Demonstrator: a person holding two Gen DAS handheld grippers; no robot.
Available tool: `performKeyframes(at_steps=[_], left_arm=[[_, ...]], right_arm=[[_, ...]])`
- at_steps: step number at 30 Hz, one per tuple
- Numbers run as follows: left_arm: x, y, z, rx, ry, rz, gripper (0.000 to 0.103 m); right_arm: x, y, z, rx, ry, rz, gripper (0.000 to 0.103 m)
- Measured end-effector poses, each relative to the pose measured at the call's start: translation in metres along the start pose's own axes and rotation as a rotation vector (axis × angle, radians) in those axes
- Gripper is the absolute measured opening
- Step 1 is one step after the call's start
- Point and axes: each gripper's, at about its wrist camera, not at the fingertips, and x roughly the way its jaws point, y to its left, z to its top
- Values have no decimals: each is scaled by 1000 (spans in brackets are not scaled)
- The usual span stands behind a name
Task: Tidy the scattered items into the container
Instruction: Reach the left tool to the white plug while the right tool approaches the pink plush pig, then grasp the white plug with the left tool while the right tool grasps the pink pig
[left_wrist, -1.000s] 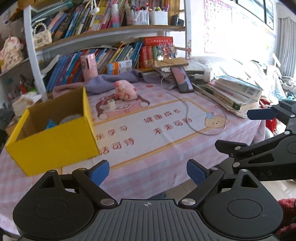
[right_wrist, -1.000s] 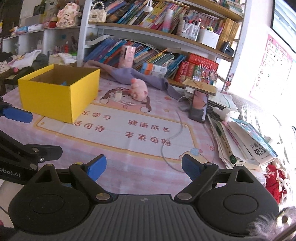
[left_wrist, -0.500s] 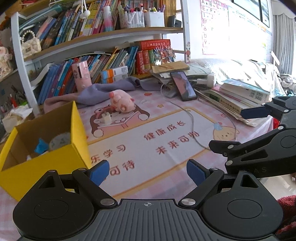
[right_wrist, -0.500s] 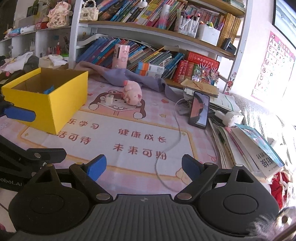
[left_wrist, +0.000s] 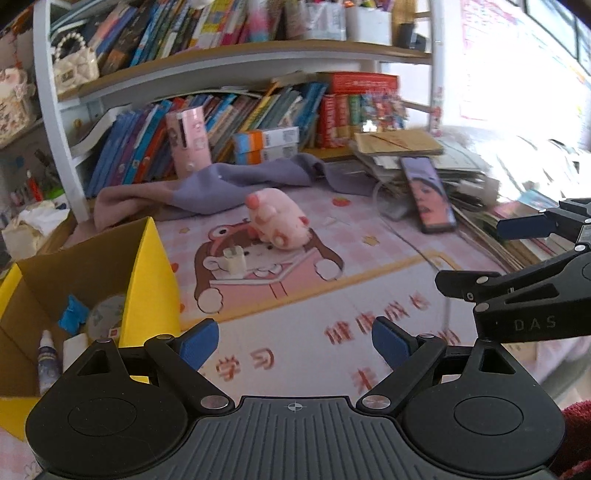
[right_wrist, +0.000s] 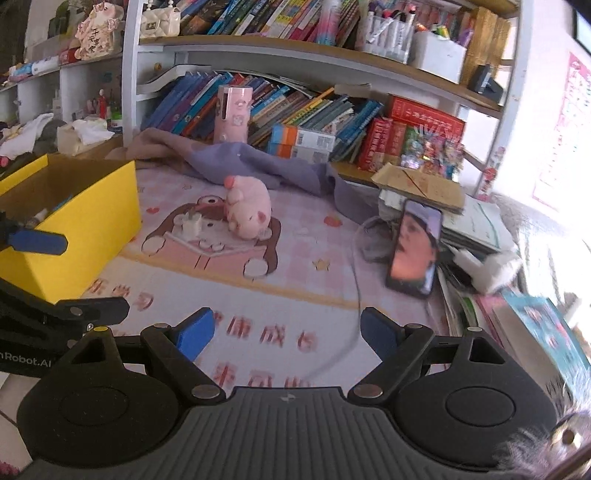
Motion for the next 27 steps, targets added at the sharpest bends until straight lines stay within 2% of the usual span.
performKeyframes(at_steps=[5,10,15,19,27], left_arm=[[25,-1,21,-27,5,61,91],[54,-6,39,-17,25,117,78],[86,-8,52,-12,52,158,72],[110,-5,60,-19,75,196,66],[157,12,69,-75,132,240,59]], right_arm=[[36,-21,27,-11,-18,72,86],[75,-38,50,6,-12,159,86],[118,-49,70,50,25,231,86],[147,-53,82,71,41,266,86],[202,-43,109,26,55,327,89]])
